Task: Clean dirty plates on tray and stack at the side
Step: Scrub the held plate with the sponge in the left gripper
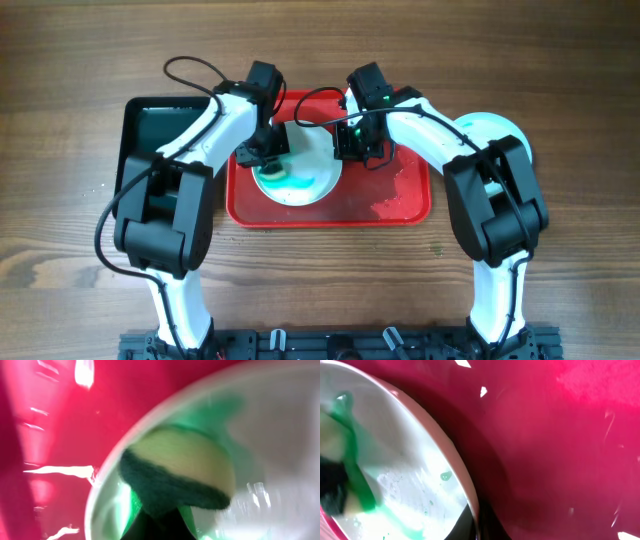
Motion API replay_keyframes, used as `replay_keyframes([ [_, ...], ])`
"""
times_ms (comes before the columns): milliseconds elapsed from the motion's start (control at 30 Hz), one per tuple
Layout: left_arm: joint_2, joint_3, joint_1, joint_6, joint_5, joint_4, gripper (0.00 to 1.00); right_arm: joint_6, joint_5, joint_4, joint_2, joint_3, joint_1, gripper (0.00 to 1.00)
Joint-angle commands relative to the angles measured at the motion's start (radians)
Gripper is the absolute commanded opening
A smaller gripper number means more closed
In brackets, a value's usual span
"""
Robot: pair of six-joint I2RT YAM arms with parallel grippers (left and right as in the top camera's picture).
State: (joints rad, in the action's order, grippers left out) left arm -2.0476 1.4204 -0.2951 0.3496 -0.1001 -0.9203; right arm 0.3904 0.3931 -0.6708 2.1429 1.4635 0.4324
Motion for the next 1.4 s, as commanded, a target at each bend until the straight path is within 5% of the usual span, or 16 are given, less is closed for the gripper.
replay_keyframes([
  [0, -0.028, -0.035, -0.010, -0.284, -0.307, -0.039, 0.04, 0.004, 0.042, -0.026, 0.027, -0.020, -0.006, 0.04],
  [333, -0.034, -0.061, -0.137, -0.069, -0.280, 0.241, 0.04, -0.024, 0.289, 0.135, 0.027, -0.146, -0.093, 0.04],
  [500, -0.039, -0.061, -0.218, 0.043, -0.021, 0.350, 0.04, -0.023, 0.289, 0.135, 0.027, -0.146, -0.093, 0.04],
  [700, -0.039, -0.061, -0.053, 0.154, 0.312, 0.354, 0.04, -0.021, 0.285, 0.133, 0.027, -0.146, -0.093, 0.04],
  [800, -0.039, -0.061, 0.045, 0.186, 0.331, 0.263, 0.04, -0.019, 0.282, 0.133, 0.027, -0.146, -0.093, 0.04],
  [1000, -0.039, -0.061, 0.077, -0.219, -0.071, 0.031, 0.04, -0.013, 0.282, 0.135, 0.027, -0.146, -0.093, 0.04],
  [1100, -0.039, -0.061, 0.077, -0.557, -0.431, -0.103, 0.04, -0.013, 0.282, 0.135, 0.027, -0.146, -0.093, 0.05],
  [1233, -0.039, -0.061, 0.076, -0.579, -0.488, -0.081, 0.04, -0.014, 0.282, 0.135, 0.027, -0.146, -0.093, 0.04],
  [1367, -0.039, -0.061, 0.074, -0.421, -0.494, 0.088, 0.04, -0.013, 0.282, 0.135, 0.027, -0.146, -0.093, 0.04],
])
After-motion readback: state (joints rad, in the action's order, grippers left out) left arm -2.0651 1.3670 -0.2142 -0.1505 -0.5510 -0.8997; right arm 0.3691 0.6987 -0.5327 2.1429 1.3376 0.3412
